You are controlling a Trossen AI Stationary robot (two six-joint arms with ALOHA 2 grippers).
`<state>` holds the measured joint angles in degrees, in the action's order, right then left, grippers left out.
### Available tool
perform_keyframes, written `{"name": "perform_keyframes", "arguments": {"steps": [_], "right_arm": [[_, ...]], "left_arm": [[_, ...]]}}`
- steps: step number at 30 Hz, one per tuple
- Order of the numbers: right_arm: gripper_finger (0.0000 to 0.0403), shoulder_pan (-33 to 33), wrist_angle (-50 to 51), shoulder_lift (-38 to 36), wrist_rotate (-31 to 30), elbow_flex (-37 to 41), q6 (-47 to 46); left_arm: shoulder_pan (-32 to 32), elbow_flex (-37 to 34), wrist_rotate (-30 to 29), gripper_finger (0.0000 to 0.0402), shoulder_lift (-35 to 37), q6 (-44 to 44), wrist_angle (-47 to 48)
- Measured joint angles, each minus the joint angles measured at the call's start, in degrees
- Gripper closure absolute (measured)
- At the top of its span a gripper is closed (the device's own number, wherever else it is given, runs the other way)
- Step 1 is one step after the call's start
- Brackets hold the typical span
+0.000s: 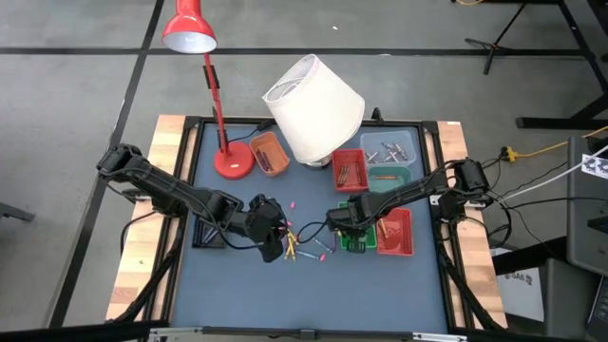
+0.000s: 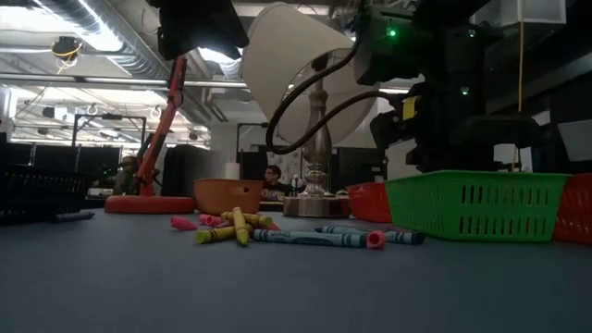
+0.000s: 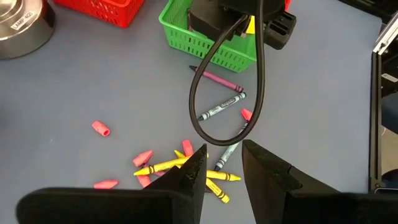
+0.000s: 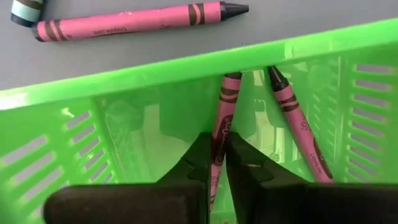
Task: Sort crayons
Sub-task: Put the violet crayon into the orange bin
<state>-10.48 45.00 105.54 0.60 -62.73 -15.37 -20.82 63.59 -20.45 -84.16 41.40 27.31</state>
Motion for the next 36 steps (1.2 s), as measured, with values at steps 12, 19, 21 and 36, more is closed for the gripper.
{"name": "perform_keyframes", "arguments": {"steps": [12, 19, 21, 36], "right_arm": [[0.0393, 0.02, 6.72, -2.35, -0.46, -5.37, 2.22], [0.0388, 0.02, 6.48, -6.1, -0.04, -5.5, 2.22], [0.0391, 0.02, 6.42, -7.36, -0.02, -5.5, 2.2], [0.0389, 0.02, -19.37, -16.41, 0.02, -5.59, 7.59]], "left_arm": [[-2.64, 0.0, 0.31, 0.0315, 1.96, -0.01, 0.25], [-5.14, -0.02, -1.26, 0.0315, 3.02, -0.01, 0.22], [-5.46, -0.02, -1.83, 0.0315, 3.02, -0.01, 0.22], [-3.66, -0.02, -9.01, 0.0315, 2.85, -6.21, -5.97]]}}
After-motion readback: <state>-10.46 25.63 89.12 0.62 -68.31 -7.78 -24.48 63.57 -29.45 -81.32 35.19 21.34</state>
